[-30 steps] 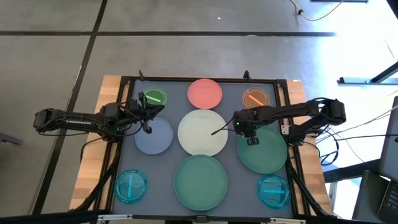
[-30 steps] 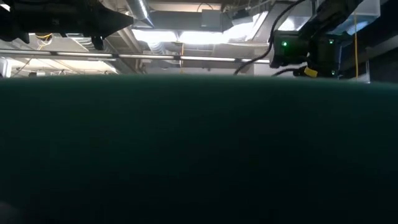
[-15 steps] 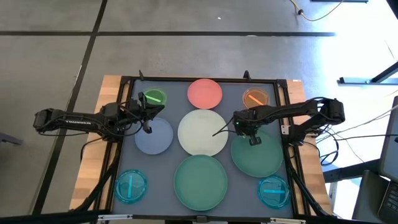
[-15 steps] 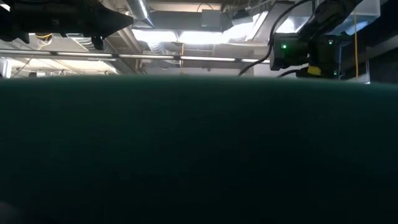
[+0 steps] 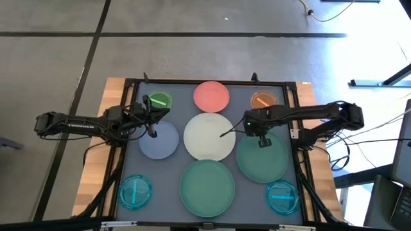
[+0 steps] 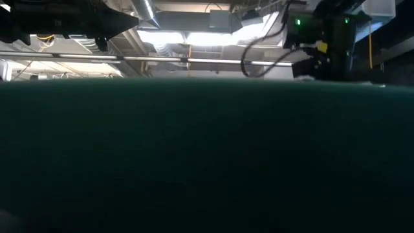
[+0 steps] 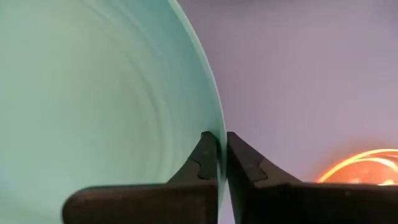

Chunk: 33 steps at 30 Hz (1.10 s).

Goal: Stack plastic plates
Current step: Stack the right dark green plate on the gray plate

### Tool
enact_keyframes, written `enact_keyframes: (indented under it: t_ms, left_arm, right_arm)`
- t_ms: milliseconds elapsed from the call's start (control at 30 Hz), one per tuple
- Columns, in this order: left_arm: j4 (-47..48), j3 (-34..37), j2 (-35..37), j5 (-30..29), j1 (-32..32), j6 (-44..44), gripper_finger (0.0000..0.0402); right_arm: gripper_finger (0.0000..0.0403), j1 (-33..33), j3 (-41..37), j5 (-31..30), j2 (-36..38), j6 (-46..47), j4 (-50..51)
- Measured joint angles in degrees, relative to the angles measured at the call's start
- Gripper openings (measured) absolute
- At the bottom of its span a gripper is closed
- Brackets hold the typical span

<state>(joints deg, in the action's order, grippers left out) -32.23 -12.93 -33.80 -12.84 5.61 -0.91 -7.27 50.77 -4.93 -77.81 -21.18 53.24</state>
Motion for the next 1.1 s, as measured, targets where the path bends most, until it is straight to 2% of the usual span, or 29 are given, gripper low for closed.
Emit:
enact_keyframes:
  t_ms: [267, 500, 667, 833, 1000, 1100]
  left_arm:
    - [0.0, 0.0, 0.0, 0.0, 0.0, 0.0, 0.0]
    - [-0.3, 0.0, 0.0, 0.0, 0.0, 0.0, 0.0]
    - [-0.5, 0.0, 0.0, 0.0, 0.0, -0.1, 0.0]
    - [-0.5, 0.0, 0.0, 0.0, 0.0, -0.1, 0.0]
    - [-0.6, 0.0, 0.0, -0.2, 0.0, -0.1, 0.0]
    - [-0.6, 0.0, 0.0, -0.2, 0.0, -0.1, 0.0]
  right_arm:
    - [0.0001, -0.8, 9.2, 0.0, 3.6, 0.3, 4.0]
    - [0.0, -6.3, 16.8, -0.4, 3.8, 1.8, -0.4]
    - [0.0, -12.0, 17.1, 1.0, 3.8, 2.8, -8.6]
    - [0.0, -17.4, 16.7, 8.6, 1.2, 7.8, -15.4]
    - [0.0, -18.7, 12.3, 14.0, -3.0, 12.2, -26.0]
    - [0.0001, -18.6, 10.0, 15.1, -6.2, 13.3, -30.6]
